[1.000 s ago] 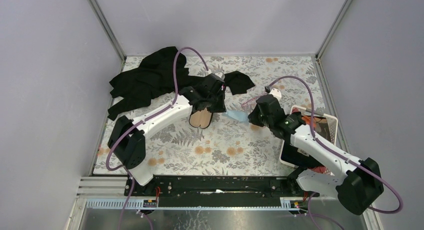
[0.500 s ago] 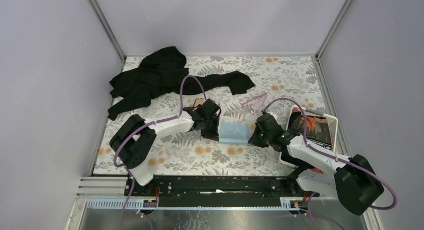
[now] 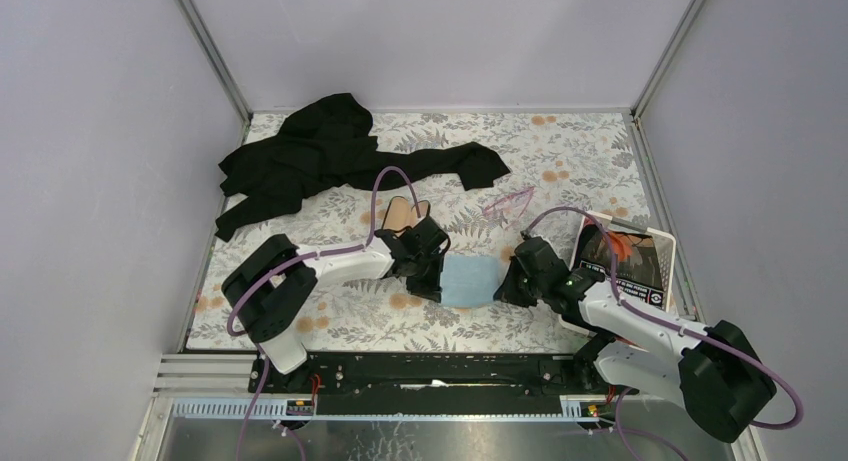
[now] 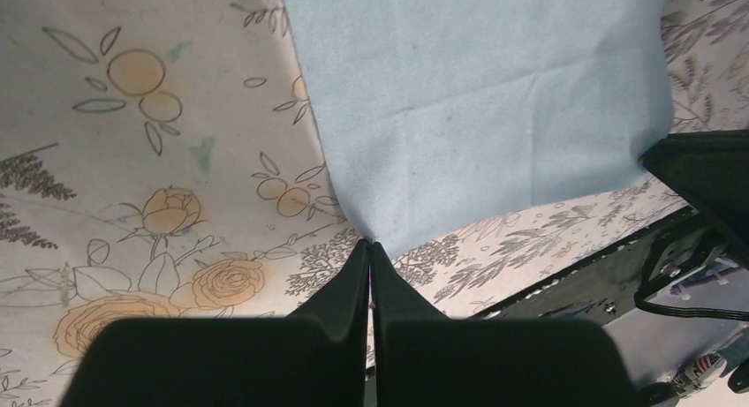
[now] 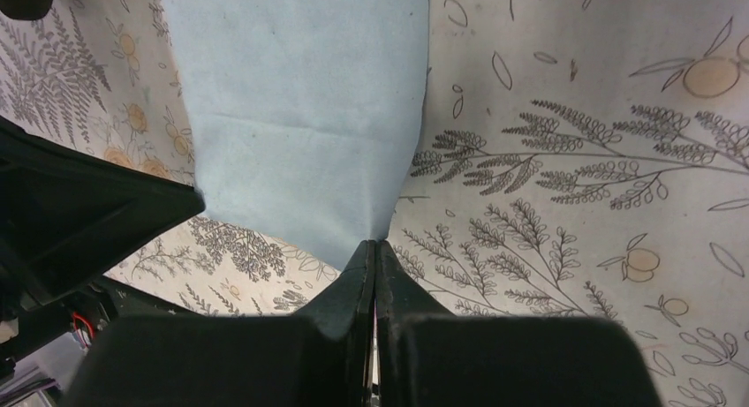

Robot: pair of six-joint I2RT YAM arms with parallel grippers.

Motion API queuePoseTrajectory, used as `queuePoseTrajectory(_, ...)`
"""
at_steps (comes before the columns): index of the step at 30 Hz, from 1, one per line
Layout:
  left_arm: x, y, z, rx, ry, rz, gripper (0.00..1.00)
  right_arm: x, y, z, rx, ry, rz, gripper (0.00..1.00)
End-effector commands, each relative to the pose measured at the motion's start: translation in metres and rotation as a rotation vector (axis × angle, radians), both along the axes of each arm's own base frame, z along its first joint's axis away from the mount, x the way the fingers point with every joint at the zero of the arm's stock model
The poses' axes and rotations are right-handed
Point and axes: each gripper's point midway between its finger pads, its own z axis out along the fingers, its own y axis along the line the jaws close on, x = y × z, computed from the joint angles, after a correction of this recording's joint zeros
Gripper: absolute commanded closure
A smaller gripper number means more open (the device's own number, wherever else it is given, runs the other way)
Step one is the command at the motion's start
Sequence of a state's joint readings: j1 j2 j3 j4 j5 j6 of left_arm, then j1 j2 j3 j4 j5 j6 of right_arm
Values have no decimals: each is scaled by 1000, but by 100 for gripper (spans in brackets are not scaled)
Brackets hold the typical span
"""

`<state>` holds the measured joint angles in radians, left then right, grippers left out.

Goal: Organize the sunglasses
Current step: Fold the glasses cleaning cloth at the center of the board.

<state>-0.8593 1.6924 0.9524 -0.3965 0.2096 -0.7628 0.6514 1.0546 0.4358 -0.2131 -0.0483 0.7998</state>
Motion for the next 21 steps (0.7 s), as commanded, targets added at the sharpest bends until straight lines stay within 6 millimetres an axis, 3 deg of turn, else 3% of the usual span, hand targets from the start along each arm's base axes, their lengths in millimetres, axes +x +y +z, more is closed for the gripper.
queuePoseTrajectory(1, -8, 8, -4, 21, 7, 16, 100, -16, -1, -4, -1, 36, 8, 100)
queuePoseTrajectory(5, -15, 12, -9, 29, 39, 9, 100, -24, -7, -12, -16, 62, 0, 100)
queuePoseTrajectory(8, -21, 15, -11, 31, 66, 16, 94, -30, -8, -15, -14, 80, 1, 87)
queuePoseTrajectory(12, -23, 19, -7, 47, 67, 6, 85, -30, -11, -13, -31, 71, 1, 78)
queuePoseTrajectory(16, -13, 24, 6, 89, 9, -16, 78, -22, -16, -1, -65, 32, -10, 74)
queuePoseTrajectory(21, 14, 14, 30, 78, -90, -14, 73, -7, -26, 9, -139, -24, -37, 66)
